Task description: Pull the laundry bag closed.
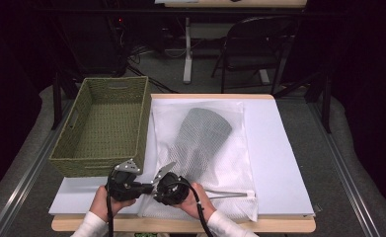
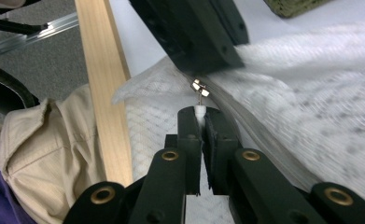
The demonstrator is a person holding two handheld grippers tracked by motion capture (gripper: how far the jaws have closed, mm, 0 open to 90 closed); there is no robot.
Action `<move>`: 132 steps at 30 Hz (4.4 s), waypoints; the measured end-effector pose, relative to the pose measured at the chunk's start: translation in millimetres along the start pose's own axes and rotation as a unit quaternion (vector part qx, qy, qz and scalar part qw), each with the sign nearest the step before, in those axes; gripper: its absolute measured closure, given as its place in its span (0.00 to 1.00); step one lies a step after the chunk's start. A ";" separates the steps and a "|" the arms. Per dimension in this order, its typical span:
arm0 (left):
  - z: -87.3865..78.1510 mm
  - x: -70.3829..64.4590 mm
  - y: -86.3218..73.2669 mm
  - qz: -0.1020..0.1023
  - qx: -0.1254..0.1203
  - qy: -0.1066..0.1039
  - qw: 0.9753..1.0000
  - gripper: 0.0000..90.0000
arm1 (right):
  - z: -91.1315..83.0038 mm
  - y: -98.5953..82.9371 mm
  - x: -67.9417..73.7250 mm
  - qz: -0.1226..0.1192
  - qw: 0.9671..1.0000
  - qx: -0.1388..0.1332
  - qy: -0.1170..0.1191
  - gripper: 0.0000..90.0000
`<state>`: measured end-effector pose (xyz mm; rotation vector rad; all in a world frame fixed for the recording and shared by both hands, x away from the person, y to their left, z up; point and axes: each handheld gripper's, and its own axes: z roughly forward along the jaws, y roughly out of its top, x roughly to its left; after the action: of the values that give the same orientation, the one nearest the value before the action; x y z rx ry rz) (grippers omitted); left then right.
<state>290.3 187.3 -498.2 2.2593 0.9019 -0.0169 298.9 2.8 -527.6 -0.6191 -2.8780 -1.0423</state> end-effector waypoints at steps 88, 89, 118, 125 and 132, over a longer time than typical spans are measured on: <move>-8.2 15.5 -6.6 -0.006 -0.001 0.007 1.000 0.98 | -58.5 -66.6 -40.2 -0.028 0.997 0.056 -0.039 0.96; -8.2 15.5 -6.6 -0.006 -0.001 0.008 1.000 0.98 | -59.8 -67.7 -40.3 -0.025 0.997 0.056 -0.040 0.96; -8.8 20.8 -9.5 -0.012 0.001 0.015 1.000 0.98 | -100.5 -112.6 -55.3 0.011 0.994 0.068 -0.082 0.96; -9.3 22.4 -9.9 -0.014 0.004 0.017 1.000 0.98 | -107.2 -118.9 -58.8 0.014 0.993 0.073 -0.090 0.96; -9.9 23.9 -10.5 -0.013 0.002 0.016 1.000 0.98 | -115.6 -127.7 -61.2 0.025 0.992 0.077 -0.101 0.96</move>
<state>299.7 213.2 -503.1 2.2574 0.9498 0.0058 294.6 -180.0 -525.1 -0.8249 -3.0564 -0.7849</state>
